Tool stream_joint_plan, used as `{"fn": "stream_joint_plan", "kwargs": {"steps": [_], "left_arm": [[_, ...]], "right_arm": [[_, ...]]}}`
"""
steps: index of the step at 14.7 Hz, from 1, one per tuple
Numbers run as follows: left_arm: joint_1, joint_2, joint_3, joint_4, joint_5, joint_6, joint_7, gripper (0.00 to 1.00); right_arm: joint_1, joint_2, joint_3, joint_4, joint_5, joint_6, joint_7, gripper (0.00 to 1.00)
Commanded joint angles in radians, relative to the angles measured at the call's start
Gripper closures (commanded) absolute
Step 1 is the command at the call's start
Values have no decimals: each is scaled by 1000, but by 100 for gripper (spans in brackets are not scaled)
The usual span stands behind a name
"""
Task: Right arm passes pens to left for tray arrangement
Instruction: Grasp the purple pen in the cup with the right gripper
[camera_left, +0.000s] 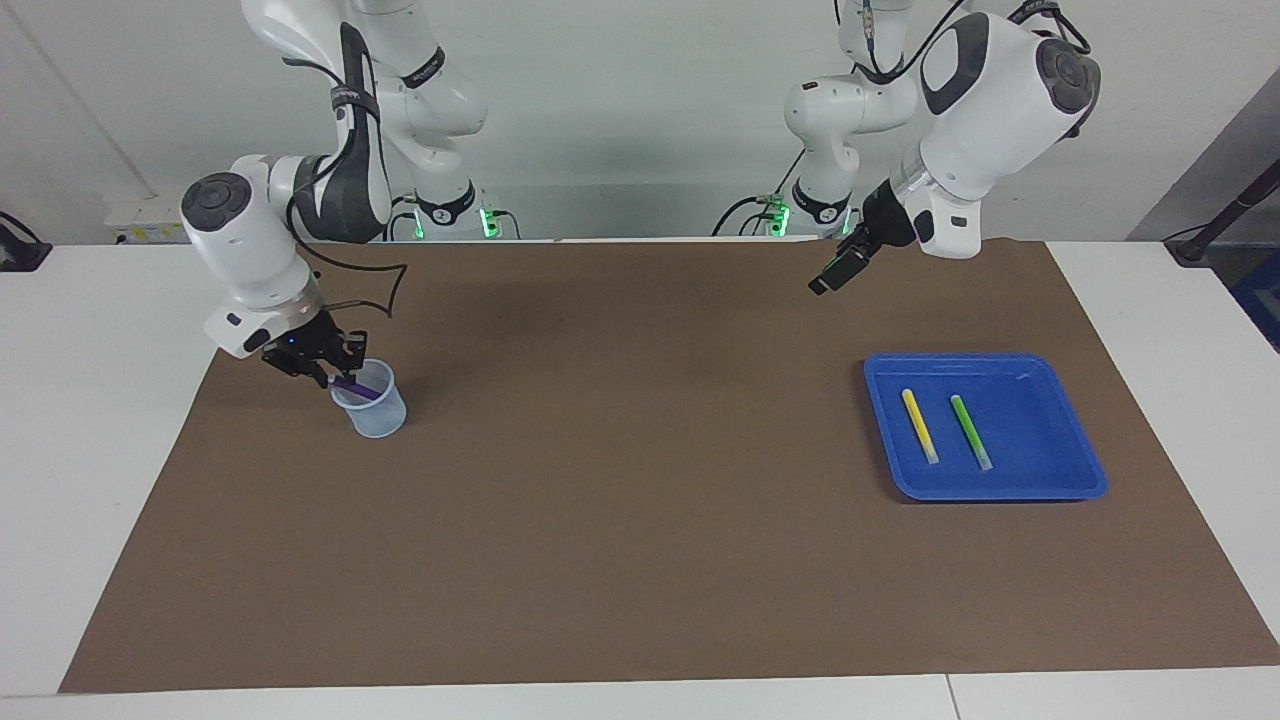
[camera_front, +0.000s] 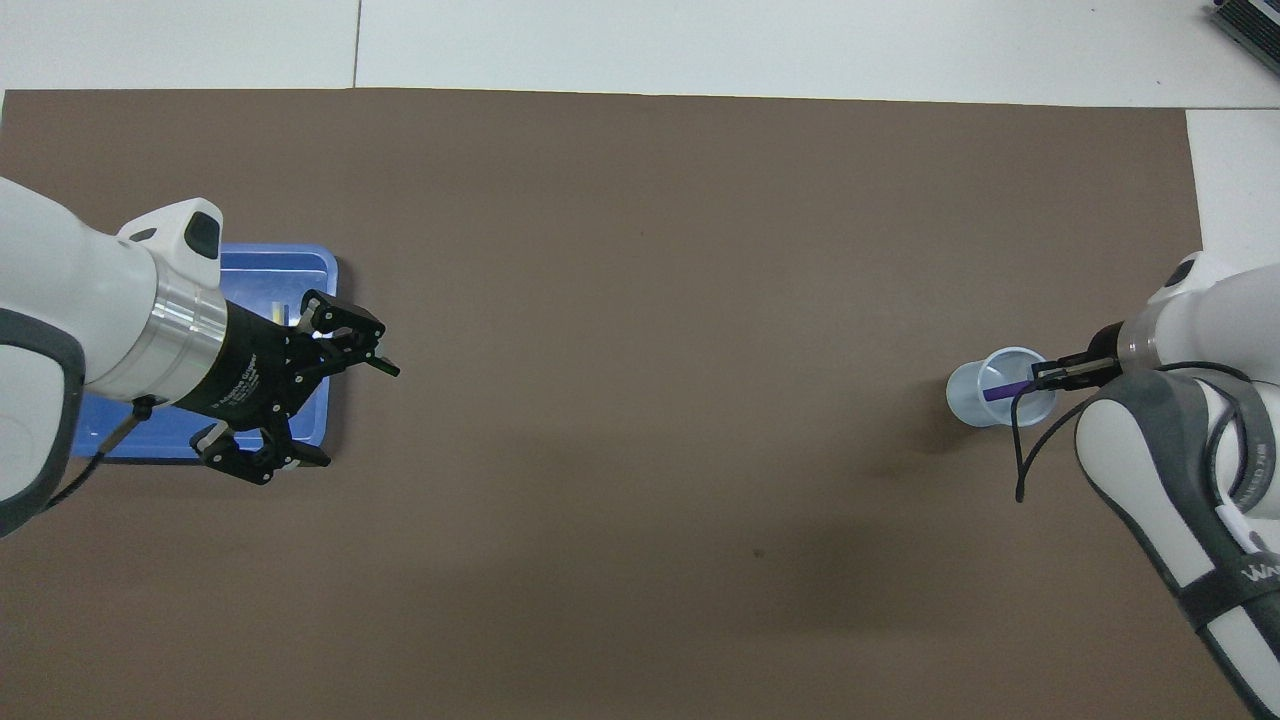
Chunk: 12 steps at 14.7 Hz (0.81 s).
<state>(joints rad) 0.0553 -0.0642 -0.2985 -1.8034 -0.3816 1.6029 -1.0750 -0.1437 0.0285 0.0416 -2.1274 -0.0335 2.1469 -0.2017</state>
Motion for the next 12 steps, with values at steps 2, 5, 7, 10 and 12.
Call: {"fn": "stream_joint_plan", "kwargs": {"steps": [2, 5, 7, 10, 12], "left_arm": [[-61, -35, 15, -60, -13, 29, -106, 0], [-63, -40, 16, -64, -14, 28, -111, 0], [-63, -40, 16, -63, -14, 29, -146, 0], [-64, -40, 15, -63, -13, 29, -184, 0], [-64, -40, 16, -63, -13, 29, -184, 0]], "right_arm": [[-13, -7, 11, -19, -32, 27, 18, 94], [-13, -7, 11, -17, -32, 25, 16, 100], [-11, -7, 11, -17, -32, 21, 16, 100], [-10, -5, 11, -9, -32, 5, 16, 100], [-2, -5, 11, -6, -32, -10, 16, 100]]}}
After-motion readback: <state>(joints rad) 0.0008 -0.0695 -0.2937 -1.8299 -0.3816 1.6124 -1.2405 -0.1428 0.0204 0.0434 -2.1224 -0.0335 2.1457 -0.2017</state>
